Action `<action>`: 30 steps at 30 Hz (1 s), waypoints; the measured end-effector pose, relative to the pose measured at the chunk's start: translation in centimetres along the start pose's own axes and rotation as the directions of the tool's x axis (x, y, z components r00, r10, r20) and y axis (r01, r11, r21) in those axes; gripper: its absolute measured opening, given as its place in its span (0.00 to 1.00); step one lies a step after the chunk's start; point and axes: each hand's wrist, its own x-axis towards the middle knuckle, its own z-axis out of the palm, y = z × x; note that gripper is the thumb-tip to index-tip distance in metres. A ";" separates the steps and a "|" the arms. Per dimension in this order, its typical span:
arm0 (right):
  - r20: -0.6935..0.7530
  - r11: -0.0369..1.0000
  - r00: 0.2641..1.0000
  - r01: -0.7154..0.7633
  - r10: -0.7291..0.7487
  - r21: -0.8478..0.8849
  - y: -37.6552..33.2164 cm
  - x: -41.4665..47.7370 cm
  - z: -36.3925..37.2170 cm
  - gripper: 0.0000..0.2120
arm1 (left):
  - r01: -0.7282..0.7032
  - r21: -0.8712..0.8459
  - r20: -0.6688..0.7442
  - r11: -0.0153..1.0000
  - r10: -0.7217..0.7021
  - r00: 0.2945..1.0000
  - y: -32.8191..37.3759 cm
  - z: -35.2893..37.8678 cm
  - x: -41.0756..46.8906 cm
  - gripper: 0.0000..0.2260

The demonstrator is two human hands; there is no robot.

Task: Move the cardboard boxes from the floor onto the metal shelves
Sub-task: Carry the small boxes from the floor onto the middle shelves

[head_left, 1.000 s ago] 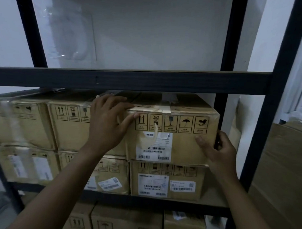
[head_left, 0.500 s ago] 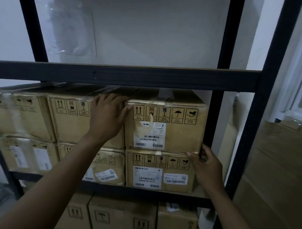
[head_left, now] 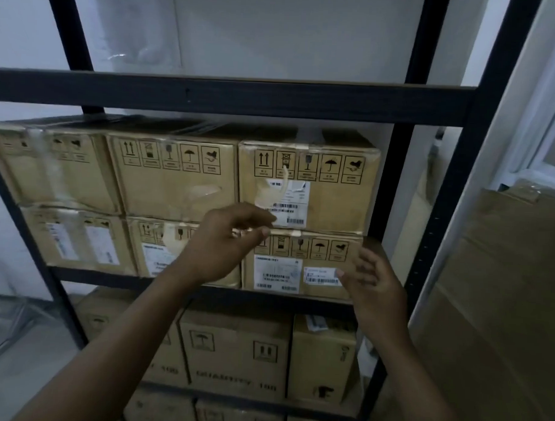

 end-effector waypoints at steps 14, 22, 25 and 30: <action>0.122 0.971 0.964 -0.232 0.238 -0.062 -7.0 -22.1 9.1 0.17 | 0.148 -0.482 0.301 0.864 0.004 0.954 -4.2 -7.2 -16.7 0.06; -0.113 0.923 0.918 -0.368 0.379 0.109 -10.7 -36.8 6.6 0.13 | 0.351 -0.611 0.519 0.710 0.024 0.855 0.9 -5.9 -26.1 0.08; -0.311 0.912 0.857 -0.390 0.410 0.127 -12.2 -43.8 4.7 0.13 | 0.439 -0.637 0.594 0.633 0.041 0.803 5.1 -4.0 -30.0 0.07; -0.639 0.877 0.642 -0.465 0.425 0.116 -15.9 -57.8 1.0 0.09 | 0.520 -0.655 0.711 0.549 0.213 0.670 14.7 -1.4 -38.1 0.09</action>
